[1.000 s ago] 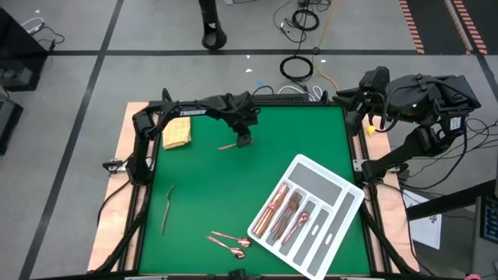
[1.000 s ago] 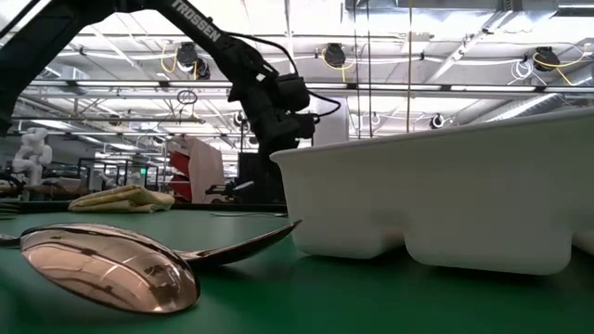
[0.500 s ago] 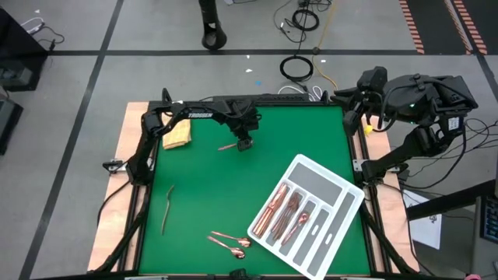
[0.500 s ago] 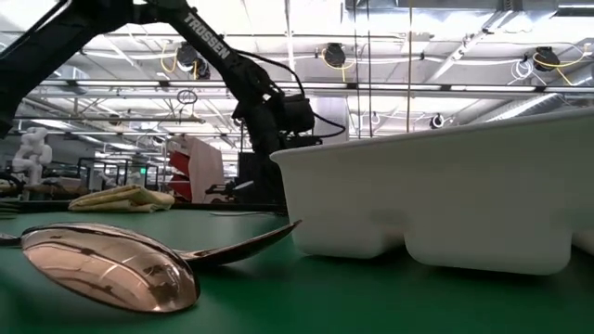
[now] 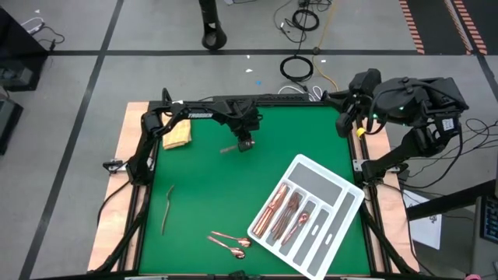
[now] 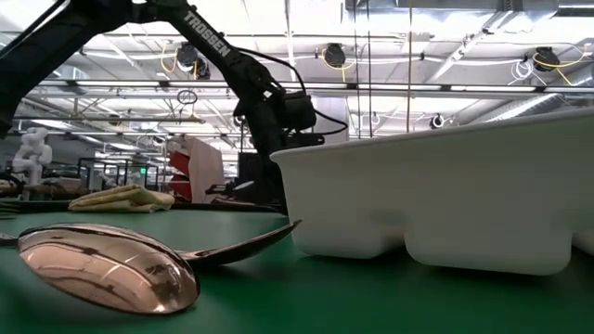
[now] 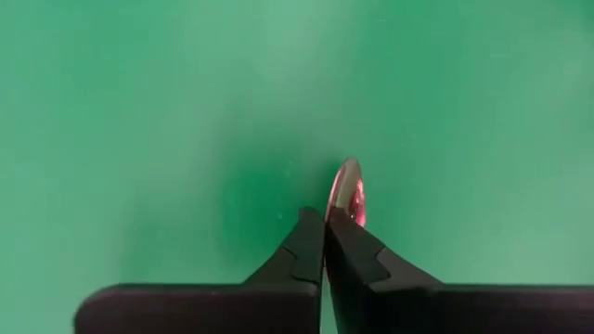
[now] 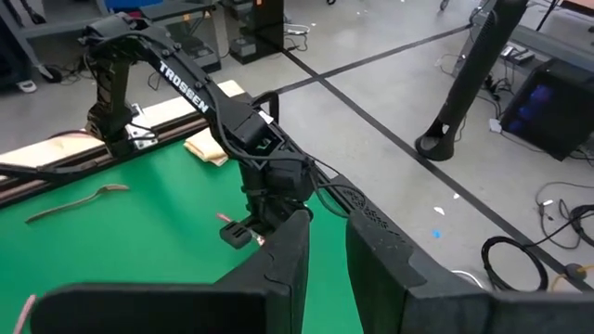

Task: Sort silverware
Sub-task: Put the gold spoon into the white cutlery tray

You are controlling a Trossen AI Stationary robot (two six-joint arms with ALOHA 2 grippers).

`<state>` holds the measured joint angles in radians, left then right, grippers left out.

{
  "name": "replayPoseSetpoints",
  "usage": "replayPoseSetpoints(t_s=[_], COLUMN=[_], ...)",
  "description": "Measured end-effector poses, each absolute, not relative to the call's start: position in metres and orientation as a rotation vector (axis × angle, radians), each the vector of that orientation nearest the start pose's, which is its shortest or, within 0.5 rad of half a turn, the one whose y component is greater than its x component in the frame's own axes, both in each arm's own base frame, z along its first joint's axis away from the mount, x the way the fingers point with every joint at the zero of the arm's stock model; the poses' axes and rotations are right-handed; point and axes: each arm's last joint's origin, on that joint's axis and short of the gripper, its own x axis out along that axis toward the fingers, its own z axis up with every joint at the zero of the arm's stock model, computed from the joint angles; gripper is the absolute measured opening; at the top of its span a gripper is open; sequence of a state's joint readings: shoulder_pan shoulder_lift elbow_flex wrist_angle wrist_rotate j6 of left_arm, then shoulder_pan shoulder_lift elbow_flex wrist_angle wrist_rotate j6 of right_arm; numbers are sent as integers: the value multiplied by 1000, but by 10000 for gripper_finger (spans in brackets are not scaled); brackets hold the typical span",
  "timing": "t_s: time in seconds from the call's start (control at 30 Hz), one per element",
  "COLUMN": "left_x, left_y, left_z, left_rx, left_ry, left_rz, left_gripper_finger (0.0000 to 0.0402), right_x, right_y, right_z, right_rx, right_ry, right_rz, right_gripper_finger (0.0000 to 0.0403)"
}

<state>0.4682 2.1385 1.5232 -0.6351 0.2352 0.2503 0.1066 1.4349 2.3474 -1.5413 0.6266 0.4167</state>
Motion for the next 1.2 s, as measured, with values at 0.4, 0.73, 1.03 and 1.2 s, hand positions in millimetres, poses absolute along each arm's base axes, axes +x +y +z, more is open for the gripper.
replayPoseSetpoints(t_s=[0.4,0.73,1.03,1.2], left_x=[378,416,464,484], left_y=[166,37,-62,-94], left_z=[264,319,263,216], left_rx=[-454,-721,-806,-868], left_ry=[925,587,457,444], left_rz=[214,75,153,159], left_gripper_finger=[2,1,0,0], right_x=[147,117,95,92], right_y=[-1,-5,-7,-7], right_z=[547,554,557,556], right_rx=[220,230,206,185], right_ry=[432,379,351,369], right_rz=[-614,-604,-589,-586], right_gripper_finger=[63,63,63,63])
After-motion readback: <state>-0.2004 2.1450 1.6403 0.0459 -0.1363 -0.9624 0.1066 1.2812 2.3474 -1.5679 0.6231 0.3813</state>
